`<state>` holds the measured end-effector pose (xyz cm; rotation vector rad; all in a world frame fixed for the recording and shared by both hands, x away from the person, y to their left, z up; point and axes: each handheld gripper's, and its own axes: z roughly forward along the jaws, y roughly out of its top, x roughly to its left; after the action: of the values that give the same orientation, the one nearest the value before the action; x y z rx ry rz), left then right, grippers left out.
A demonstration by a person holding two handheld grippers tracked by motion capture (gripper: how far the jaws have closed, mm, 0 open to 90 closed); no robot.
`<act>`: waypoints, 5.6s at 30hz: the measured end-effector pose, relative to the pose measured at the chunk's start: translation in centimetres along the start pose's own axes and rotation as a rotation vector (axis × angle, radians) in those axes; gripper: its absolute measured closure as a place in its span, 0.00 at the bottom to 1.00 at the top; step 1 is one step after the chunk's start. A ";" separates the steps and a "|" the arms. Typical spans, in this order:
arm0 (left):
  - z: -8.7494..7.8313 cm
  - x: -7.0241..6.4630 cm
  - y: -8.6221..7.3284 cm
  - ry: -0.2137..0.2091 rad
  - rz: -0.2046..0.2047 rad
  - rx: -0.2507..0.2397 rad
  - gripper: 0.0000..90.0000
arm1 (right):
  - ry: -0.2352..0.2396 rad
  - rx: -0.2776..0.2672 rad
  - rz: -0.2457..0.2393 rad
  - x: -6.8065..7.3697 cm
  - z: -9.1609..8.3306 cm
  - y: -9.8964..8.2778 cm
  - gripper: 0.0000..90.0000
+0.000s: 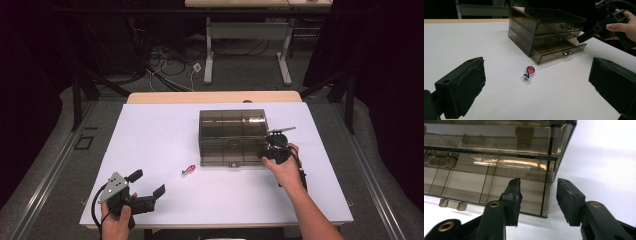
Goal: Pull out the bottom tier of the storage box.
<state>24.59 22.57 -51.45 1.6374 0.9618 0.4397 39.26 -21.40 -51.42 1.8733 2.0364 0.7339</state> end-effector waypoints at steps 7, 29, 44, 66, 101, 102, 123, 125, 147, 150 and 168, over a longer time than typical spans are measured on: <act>0.0 0.0 0.0 -0.001 -0.005 0.000 0.01 | 0.002 0.003 0.010 0.0 0.2 0.0 0.68; 0.0 0.0 0.0 -0.001 -0.005 -0.002 0.01 | -0.016 0.048 0.043 -0.2 0.8 0.0 0.88; 0.0 0.0 0.0 0.001 -0.008 -0.002 0.01 | -0.024 0.052 0.040 -0.3 0.9 -0.1 0.96; 0.0 0.0 0.0 0.001 -0.007 -0.002 0.01 | -0.037 0.050 0.027 -0.1 0.8 -0.1 0.97; 0.7 0.0 0.2 -0.016 0.005 0.000 0.01 | -0.026 0.069 0.019 0.0 0.1 -0.9 0.97; 0.7 0.0 0.2 -0.017 -0.001 0.000 0.01 | -0.024 0.070 0.024 0.0 0.1 -0.9 0.97; 1.0 0.0 0.4 -0.030 0.004 0.008 0.01 | -0.028 0.079 0.006 0.2 -0.4 -1.5 0.96; 1.1 0.0 0.4 -0.031 0.003 0.007 0.01 | -0.029 0.080 0.003 0.2 -0.4 -1.5 0.96; 1.6 0.0 0.5 -0.045 0.006 0.008 0.01 | -0.025 0.088 -0.010 0.3 -0.8 -2.1 0.96; 1.6 0.0 0.5 -0.045 0.011 0.009 0.01 | -0.023 0.088 -0.010 0.3 -0.8 -2.2 0.96; 1.8 0.0 0.6 -0.052 0.015 0.012 0.01 | -0.019 0.102 -0.038 0.2 -1.1 -2.5 0.96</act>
<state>26.10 21.36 -51.42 1.6603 0.9159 0.4007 36.58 -21.49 -51.83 1.8824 2.1284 0.6118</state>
